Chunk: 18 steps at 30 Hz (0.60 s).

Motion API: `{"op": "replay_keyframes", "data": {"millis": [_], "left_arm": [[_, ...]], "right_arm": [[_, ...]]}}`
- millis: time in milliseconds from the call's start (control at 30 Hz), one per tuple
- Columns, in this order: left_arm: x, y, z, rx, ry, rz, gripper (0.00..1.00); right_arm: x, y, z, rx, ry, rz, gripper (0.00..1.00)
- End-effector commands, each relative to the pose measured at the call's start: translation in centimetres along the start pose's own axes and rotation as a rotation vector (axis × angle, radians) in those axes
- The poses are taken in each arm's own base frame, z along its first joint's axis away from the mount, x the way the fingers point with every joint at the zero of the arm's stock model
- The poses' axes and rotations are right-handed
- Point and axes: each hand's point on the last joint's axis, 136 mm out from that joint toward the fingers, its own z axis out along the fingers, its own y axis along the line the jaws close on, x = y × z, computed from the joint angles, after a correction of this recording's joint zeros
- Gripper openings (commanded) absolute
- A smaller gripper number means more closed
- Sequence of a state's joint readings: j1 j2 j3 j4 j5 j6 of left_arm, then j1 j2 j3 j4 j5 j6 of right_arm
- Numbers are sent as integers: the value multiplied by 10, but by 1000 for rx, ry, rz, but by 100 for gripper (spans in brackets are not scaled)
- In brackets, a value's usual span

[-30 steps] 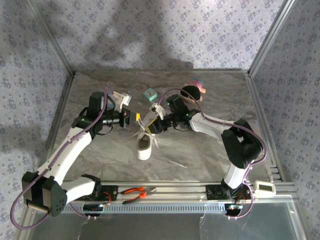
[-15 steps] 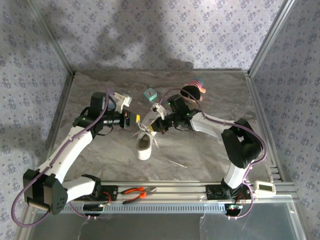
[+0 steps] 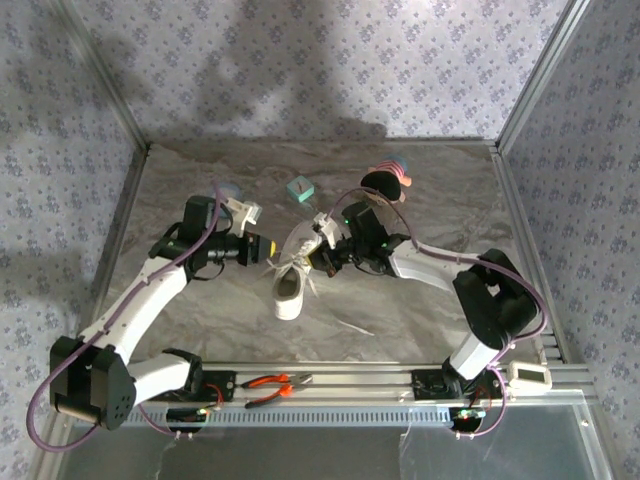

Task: Tie the shoes

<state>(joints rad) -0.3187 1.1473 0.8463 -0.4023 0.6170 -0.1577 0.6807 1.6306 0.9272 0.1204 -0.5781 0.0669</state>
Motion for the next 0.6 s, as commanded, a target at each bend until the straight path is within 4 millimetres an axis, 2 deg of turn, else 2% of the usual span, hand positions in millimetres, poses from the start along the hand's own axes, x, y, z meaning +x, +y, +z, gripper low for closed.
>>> {"op": "replay_keyframes", "data": {"millis": [0, 67, 200, 333, 433, 567], "left_arm": [[-3, -3, -10, -11, -33, 30, 33], [-4, -5, -14, -13, -46, 63, 38], [-10, -13, -28, -29, -92, 186, 41], [-9, -41, -36, 65, -119, 442, 40], [5, -60, -30, 96, -70, 720, 40], [19, -72, -3, 30, 73, 1008, 39]], "right_arm": [[-16, 5, -5, 32, -56, -62, 0], [-18, 7, -5, 31, -55, -81, 0], [-20, 8, -4, 31, -50, -106, 0], [-22, 8, -5, 28, -55, -120, 0], [-23, 8, -6, 15, -60, -131, 0], [-26, 6, -9, -13, -68, -137, 0]]}}
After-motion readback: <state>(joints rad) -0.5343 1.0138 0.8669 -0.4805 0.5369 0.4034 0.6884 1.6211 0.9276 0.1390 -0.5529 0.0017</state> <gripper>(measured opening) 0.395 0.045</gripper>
